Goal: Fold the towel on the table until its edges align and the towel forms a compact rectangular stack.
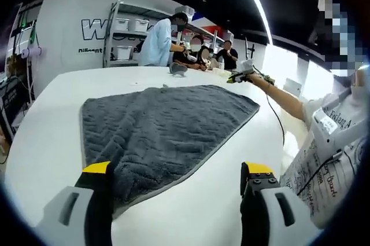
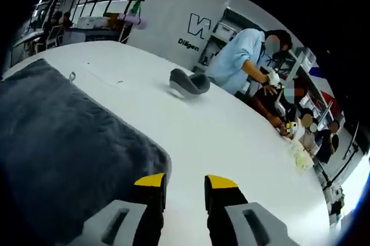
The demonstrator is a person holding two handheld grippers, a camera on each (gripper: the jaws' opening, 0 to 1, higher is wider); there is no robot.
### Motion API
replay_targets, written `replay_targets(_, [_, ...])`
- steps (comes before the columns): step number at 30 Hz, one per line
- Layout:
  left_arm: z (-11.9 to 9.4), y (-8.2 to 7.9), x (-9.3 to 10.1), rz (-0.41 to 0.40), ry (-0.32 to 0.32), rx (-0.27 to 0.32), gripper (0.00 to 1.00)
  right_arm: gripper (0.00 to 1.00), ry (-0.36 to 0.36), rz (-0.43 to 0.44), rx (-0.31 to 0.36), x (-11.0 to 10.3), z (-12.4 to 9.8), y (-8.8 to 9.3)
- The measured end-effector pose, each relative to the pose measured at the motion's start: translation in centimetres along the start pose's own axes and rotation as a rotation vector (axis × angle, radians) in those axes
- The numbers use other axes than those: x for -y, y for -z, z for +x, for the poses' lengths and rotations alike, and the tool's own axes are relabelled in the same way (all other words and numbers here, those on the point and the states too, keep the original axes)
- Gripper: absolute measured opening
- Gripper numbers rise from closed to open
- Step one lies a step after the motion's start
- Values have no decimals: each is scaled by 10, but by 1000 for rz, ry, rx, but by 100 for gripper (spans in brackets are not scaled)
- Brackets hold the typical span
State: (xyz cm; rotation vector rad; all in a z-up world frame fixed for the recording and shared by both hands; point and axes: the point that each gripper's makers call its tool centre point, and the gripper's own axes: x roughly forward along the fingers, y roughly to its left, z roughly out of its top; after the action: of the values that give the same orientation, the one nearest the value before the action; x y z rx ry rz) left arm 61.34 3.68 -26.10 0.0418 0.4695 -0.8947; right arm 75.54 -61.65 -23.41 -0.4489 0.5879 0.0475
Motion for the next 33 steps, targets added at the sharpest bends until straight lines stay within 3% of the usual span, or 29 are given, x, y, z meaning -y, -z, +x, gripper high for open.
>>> replay_targets(2, [1, 0, 0, -1, 8, -2, 95, 39, -16, 45, 20, -4, -13, 1])
replay_targets(8, [3, 2, -1, -1, 23, -20, 95, 65, -88, 162, 55, -29, -51, 5])
replay_targets(14, [0, 0, -2, 1, 27, -19, 95, 88, -232, 253, 95, -77, -91, 8])
replay_targets(19, [-1, 0, -4, 6, 26, -24, 95, 100, -341, 270, 93, -121, -120, 17])
replay_targets(21, [-3, -2, -6, 9, 21, -19, 95, 99, -392, 247, 84, -140, -133, 23])
replay_targets(26, [-8, -3, -13, 12, 4, -17, 95, 99, -428, 196, 59, -165, -156, 38])
replay_targets(33, [-15, 7, -20, 3, -27, -27, 95, 99, -438, 150, 67, -185, -175, 59])
